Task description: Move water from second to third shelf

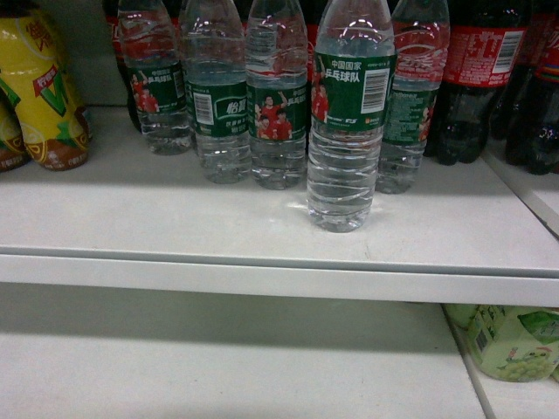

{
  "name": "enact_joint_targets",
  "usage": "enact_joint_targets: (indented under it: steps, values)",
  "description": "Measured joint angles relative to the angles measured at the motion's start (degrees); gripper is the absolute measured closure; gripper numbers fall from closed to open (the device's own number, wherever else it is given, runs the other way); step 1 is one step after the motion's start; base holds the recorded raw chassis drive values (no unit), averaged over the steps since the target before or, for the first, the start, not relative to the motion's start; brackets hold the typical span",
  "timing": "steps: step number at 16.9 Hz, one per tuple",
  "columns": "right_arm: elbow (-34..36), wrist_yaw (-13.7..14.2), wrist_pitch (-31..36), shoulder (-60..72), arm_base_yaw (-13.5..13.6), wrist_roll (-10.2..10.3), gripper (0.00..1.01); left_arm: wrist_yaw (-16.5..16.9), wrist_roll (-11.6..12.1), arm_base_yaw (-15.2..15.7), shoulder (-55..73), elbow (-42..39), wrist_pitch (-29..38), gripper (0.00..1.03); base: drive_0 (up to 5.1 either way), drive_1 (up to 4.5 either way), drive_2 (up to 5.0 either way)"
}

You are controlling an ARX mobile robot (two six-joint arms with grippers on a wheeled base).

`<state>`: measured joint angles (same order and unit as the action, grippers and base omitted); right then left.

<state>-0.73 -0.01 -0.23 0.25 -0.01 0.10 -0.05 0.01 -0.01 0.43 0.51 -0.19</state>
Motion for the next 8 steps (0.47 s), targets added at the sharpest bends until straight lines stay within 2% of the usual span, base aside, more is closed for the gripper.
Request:
enact_joint_targets:
  steps: [8]
  values:
    - [0.0,0.0,0.0,0.0,0.0,0.0,0.03,0.0,0.0,0.0,0.0,0.0,0.0,0.05,0.0,0.0,0.0]
